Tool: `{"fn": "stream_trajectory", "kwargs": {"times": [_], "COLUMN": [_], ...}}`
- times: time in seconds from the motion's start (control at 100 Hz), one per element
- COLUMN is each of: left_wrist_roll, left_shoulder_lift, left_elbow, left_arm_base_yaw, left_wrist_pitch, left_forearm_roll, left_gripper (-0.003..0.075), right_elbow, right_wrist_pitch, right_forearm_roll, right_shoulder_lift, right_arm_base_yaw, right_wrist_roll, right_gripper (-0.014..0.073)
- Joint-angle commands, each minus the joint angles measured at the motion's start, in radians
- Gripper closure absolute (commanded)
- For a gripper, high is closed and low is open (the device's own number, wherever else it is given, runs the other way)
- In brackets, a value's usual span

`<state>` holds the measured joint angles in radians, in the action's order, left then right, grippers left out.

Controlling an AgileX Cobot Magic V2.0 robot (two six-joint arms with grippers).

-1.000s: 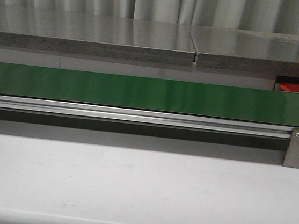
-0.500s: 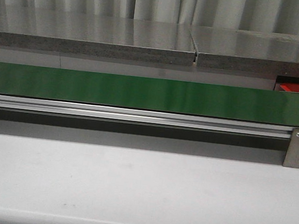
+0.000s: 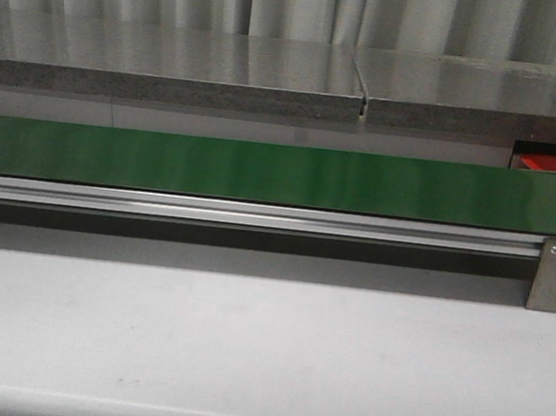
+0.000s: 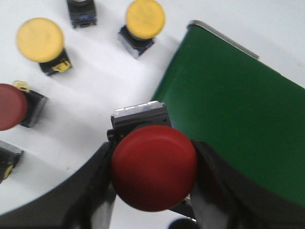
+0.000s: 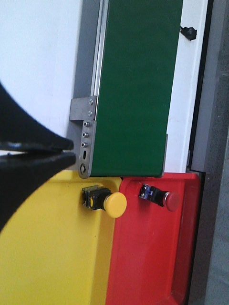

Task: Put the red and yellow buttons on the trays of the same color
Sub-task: 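Lower the left gripper onto a red button in the pile and grasp it, then carry the red button with the left gripper and set it on the belt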

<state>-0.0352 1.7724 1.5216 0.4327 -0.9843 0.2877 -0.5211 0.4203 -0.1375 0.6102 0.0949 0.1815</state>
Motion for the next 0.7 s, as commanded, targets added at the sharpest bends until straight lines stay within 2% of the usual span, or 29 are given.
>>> {"fn": "stream_trajectory", "kwargs": {"times": [0.0,0.18,0.38,0.48,0.55,0.62,0.63,0.69], "left_wrist_roll": [-0.006,-0.041,-0.041,-0.061,-0.068,-0.083,-0.083,-0.083], "left_shoulder_lift": [-0.045,-0.027,0.017,0.024,0.024,0.024,0.024,0.024], "left_elbow": [0.033,0.033,0.033,0.033,0.039,0.059,0.064,0.092], "left_arm_base_yaw": [-0.037,-0.11,-0.118,-0.118,-0.118,-0.118,-0.118,-0.118], "left_wrist_pitch": [0.025,0.046,0.007,0.007,0.005,-0.002,-0.005,-0.019], "left_forearm_roll": [0.029,0.027,0.024,0.035,0.051,0.07,0.073,0.074], "left_gripper": [0.0586,0.0586,0.0585,0.0556,0.0469,0.0334,0.0292,0.0214], "right_elbow": [-0.025,-0.025,-0.025,-0.025,-0.025,-0.025,-0.025,-0.025], "right_wrist_pitch": [-0.074,-0.074,-0.074,-0.074,-0.074,-0.074,-0.074,-0.074], "right_forearm_roll": [-0.007,-0.007,-0.007,-0.007,-0.007,-0.007,-0.007,-0.007], "right_shoulder_lift": [-0.005,-0.005,-0.005,-0.005,-0.005,-0.005,-0.005,-0.005], "right_arm_base_yaw": [0.0,0.0,0.0,0.0,0.0,0.0,0.0,0.0], "right_wrist_roll": [0.007,0.007,0.007,0.007,0.007,0.007,0.007,0.007], "right_gripper": [0.0662,0.0662,0.0662,0.0662,0.0662,0.0662,0.0662,0.0662]}}
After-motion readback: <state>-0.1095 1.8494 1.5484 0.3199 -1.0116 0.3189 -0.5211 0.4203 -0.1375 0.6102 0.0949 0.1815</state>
